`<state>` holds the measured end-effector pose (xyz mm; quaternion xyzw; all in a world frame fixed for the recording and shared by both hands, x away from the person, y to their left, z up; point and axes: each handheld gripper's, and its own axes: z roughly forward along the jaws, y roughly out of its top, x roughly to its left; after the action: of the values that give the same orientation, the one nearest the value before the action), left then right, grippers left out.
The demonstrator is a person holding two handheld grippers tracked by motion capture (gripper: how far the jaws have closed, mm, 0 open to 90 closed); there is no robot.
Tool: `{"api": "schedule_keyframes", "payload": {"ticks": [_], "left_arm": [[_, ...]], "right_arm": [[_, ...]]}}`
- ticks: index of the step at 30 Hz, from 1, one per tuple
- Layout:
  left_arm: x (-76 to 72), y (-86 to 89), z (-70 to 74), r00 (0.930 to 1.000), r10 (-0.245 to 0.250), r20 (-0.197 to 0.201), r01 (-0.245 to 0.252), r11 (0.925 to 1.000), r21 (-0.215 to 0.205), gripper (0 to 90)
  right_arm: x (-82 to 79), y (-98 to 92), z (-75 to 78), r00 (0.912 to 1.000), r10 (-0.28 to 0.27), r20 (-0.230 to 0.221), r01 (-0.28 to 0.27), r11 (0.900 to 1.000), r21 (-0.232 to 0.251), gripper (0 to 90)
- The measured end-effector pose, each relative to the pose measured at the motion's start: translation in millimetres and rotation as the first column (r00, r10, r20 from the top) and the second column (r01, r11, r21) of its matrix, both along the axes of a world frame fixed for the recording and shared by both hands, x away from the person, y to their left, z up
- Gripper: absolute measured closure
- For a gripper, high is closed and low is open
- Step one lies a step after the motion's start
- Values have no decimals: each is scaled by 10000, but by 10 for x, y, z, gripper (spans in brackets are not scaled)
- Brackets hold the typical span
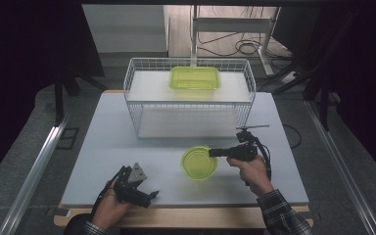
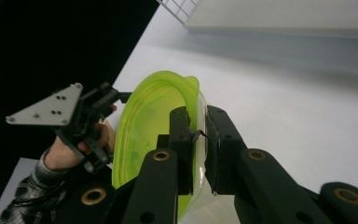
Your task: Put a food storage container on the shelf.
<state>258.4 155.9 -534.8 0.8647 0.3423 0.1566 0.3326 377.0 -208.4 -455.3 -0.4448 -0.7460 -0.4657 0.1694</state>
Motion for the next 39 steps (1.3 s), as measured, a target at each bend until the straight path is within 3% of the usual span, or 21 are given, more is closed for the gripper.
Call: {"api": "schedule_keyframes", "payload": {"ticks": [17,39], "left_arm": [[11,7,0,9999,71,-95,-72,9999,-119,16],[20,2,-6,9999,26,-131,-26,10000,-66,16]], "right_arm": [[102,-75,445,9986,-299,434,278,9985,482,814],[282,-92,1239,9887,-898,1199,768,9911,1088,815]]}}
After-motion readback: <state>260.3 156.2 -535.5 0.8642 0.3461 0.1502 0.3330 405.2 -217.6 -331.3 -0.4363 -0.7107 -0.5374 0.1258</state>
